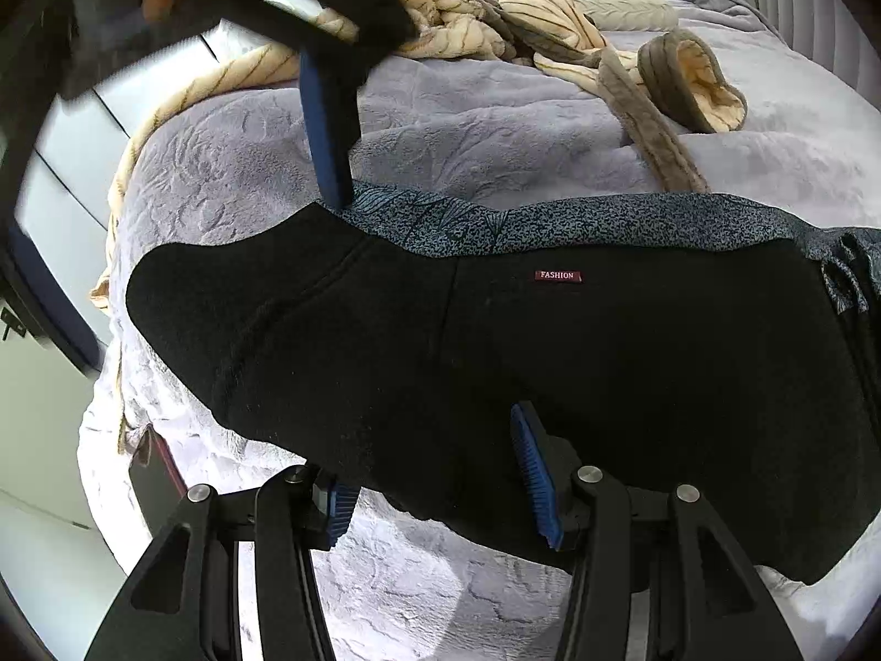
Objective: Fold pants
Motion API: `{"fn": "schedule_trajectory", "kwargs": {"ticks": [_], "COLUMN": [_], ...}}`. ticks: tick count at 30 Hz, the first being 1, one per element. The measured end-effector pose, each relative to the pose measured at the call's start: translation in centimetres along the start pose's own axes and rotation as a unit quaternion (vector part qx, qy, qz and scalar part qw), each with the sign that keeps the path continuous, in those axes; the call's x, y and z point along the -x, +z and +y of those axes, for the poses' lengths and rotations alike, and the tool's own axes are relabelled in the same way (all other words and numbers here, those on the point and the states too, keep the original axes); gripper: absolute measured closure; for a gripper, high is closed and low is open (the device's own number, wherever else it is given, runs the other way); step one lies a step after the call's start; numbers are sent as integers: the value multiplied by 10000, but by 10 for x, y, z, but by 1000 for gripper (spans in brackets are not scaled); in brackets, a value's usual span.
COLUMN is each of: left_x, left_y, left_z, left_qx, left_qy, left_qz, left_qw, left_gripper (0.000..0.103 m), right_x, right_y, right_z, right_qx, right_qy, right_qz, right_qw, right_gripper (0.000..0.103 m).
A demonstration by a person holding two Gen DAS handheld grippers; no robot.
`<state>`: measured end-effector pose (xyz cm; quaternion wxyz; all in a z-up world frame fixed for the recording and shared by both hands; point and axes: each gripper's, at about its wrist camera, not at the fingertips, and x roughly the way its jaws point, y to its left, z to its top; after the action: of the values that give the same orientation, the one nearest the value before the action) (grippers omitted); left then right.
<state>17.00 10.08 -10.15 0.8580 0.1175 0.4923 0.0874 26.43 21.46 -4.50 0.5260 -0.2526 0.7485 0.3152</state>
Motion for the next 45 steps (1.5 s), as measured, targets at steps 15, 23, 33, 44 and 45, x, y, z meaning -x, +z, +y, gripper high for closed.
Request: {"fn": "schedule_trajectory", "kwargs": {"ticks": [15,23,33,44,45], "left_x": [62,146,191,147,148], "left_y": [17,44,34,-4,-4], "left_z": [-15,-78,-235,-337,-335], "left_qx": [-139,-824,-2257,-3036,-3033], "left_qy": [-485,-1036,-1890,-1803,-1828], "left_qz": [-560,-1313,-1390,-681,-660], "left_qw": [9972,9825,9455,9331,9329], "left_gripper": [51,51,51,50,49], "right_x": [35,100,55,-83,-85], "right_y": [-77,-239,-455,-537,-539], "right_z": [-70,-163,-277,-375,-376], "right_qx": [-552,-1416,-2724,-3868,-3876], "right_qy": [1015,2440,3038,3174,3253], "right_qz": [-961,-2676,-3891,-3746,-3797], "right_qw": [9886,9213,8259,7806,7745], "right_gripper": [85,85,84,85,85]}}
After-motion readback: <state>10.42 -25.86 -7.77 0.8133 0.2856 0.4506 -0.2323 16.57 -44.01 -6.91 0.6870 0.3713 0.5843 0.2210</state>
